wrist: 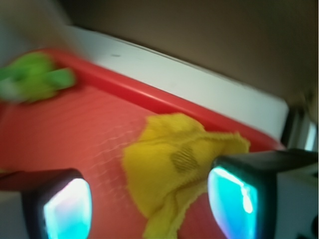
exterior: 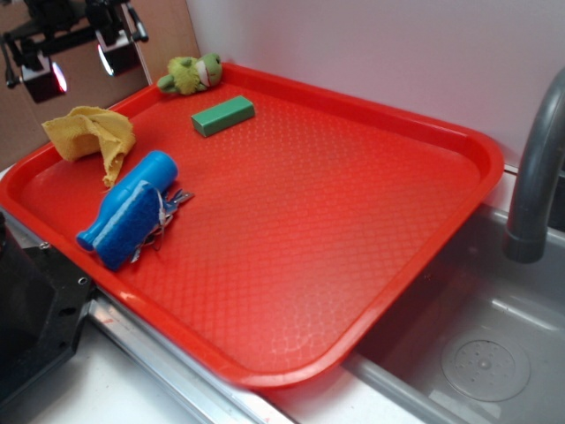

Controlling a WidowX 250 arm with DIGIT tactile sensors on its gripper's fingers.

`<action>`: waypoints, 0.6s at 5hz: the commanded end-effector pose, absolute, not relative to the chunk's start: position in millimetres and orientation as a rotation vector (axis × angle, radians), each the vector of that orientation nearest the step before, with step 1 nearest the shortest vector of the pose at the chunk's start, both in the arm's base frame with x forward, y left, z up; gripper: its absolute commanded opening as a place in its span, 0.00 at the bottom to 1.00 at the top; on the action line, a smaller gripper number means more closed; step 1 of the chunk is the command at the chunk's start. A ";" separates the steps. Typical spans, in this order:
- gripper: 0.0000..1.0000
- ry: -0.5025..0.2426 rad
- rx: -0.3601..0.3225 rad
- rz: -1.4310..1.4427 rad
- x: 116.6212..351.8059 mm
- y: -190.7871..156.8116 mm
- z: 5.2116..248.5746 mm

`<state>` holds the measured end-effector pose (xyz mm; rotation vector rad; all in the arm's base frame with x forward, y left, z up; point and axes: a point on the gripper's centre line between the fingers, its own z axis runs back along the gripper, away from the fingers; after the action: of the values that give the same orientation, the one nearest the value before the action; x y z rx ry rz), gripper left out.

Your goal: Grab the yellow cloth.

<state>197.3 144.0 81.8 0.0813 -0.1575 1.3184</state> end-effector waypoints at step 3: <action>0.00 -0.043 0.112 1.454 166.3 152.9 21.5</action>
<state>189.1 149.7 15.5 0.1096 -0.0398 1.4366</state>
